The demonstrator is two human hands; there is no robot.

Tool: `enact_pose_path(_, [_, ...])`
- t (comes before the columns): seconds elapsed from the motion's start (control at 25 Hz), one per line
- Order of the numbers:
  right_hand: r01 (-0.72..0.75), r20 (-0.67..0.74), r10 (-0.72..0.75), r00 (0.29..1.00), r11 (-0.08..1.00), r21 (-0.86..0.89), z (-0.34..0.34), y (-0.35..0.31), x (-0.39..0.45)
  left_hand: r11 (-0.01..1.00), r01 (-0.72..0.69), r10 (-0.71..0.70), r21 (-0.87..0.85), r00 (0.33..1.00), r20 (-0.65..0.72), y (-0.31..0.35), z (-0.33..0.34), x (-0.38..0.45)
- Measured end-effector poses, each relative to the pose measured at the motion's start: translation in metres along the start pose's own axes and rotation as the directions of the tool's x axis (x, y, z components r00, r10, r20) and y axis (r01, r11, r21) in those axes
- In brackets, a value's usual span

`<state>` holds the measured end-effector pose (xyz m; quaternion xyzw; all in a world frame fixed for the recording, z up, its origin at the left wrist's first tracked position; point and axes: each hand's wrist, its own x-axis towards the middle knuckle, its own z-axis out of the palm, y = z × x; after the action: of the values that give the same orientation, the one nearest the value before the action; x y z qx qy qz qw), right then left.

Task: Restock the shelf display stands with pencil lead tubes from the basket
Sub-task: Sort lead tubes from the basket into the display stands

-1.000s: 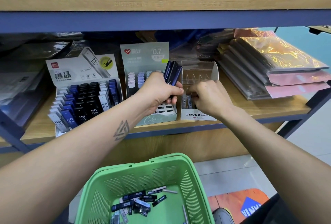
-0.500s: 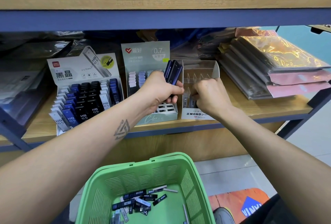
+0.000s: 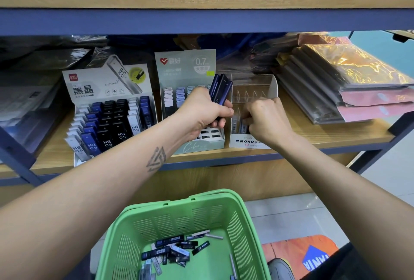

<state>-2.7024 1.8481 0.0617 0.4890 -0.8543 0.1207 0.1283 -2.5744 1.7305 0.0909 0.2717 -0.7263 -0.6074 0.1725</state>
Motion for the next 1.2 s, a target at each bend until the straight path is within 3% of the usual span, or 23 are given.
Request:
enact_pose_path(0.28, [-0.063, -0.068, 0.077, 0.995, 0.982, 0.180, 0.001, -0.002, -0.001, 1.000, -0.003, 0.003, 0.011, 1.000, -0.002, 0.000, -0.001, -0.001])
enact_pose_path(0.76, [-0.035, -0.108, 0.037, 0.993, 0.999, 0.014, 0.013, 0.001, -0.002, 1.000, -0.008, 0.008, 0.014, 1.000, 0.007, 0.000, -0.001, 0.000])
enact_pose_path(0.96, [-0.095, -0.193, 0.142, 0.971, 0.968, 0.233, 0.000, 0.006, -0.001, 0.999, 0.034, -0.032, -0.030, 0.996, 0.080, -0.001, -0.001, -0.001])
enact_pose_path(1.04, [-0.106, -0.147, 0.198, 0.969, 0.871, 0.480, -0.009, 0.004, 0.001, 0.993, 0.092, -0.079, -0.073, 0.983, 0.165, -0.001, 0.001, -0.004])
enact_pose_path(1.12, [-0.148, 0.057, 0.180, 0.982, 0.545, 0.825, -0.017, -0.002, 0.003, 0.980, 0.150, -0.115, -0.133, 0.965, 0.237, -0.001, 0.001, -0.006])
enact_pose_path(1.16, [-0.188, 0.151, 0.130, 0.980, 0.352, 0.917, -0.019, -0.005, 0.004, 0.973, 0.168, -0.121, -0.161, 0.956, 0.266, -0.002, 0.000, -0.007])
enact_pose_path(1.2, [-0.212, 0.197, 0.087, 0.977, 0.230, 0.950, -0.019, -0.006, 0.004, 0.967, 0.179, -0.120, -0.183, 0.949, 0.291, -0.003, 0.000, -0.008])
